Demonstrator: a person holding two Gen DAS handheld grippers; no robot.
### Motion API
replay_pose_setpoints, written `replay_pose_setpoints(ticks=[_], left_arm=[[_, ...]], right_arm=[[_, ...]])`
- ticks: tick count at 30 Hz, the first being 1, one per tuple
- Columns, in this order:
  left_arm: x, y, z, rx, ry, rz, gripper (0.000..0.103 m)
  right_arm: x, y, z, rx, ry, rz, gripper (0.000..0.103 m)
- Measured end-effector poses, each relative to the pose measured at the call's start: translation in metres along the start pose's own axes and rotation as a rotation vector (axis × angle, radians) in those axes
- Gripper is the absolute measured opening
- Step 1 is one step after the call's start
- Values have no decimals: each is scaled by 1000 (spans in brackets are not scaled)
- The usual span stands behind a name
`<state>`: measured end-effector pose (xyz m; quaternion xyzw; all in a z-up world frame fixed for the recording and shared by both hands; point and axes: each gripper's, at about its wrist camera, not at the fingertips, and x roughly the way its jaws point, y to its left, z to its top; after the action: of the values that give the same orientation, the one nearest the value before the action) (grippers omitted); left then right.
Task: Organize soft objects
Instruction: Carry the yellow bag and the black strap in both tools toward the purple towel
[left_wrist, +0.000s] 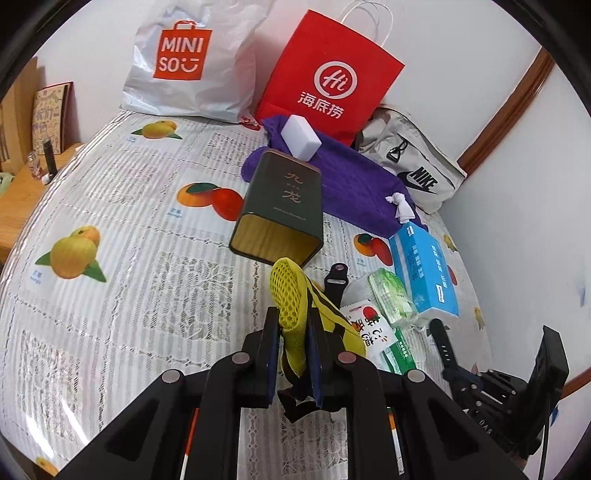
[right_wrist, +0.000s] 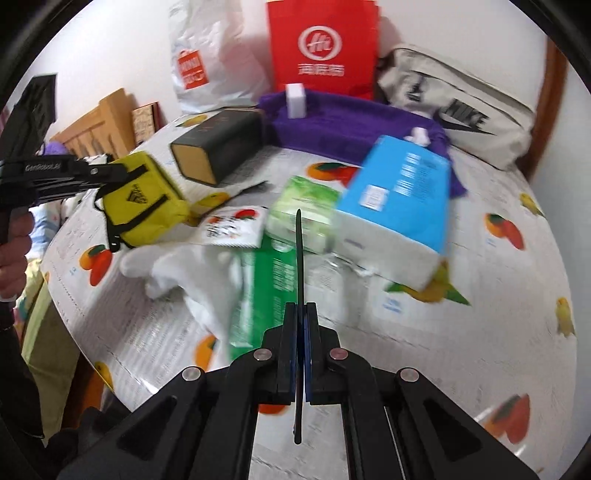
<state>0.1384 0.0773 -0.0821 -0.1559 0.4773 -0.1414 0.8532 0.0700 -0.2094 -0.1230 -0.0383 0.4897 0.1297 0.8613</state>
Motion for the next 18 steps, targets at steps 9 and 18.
replay_pose_setpoints(ticks=[9,18], left_arm=[[-7,11,-16,-49,7,44,14],[-11,23,-29,-115,21,38,14]], right_arm=[[-4,-38,-10,63,45,-52,3],[2,-40,-11,70,72,-27,3]])
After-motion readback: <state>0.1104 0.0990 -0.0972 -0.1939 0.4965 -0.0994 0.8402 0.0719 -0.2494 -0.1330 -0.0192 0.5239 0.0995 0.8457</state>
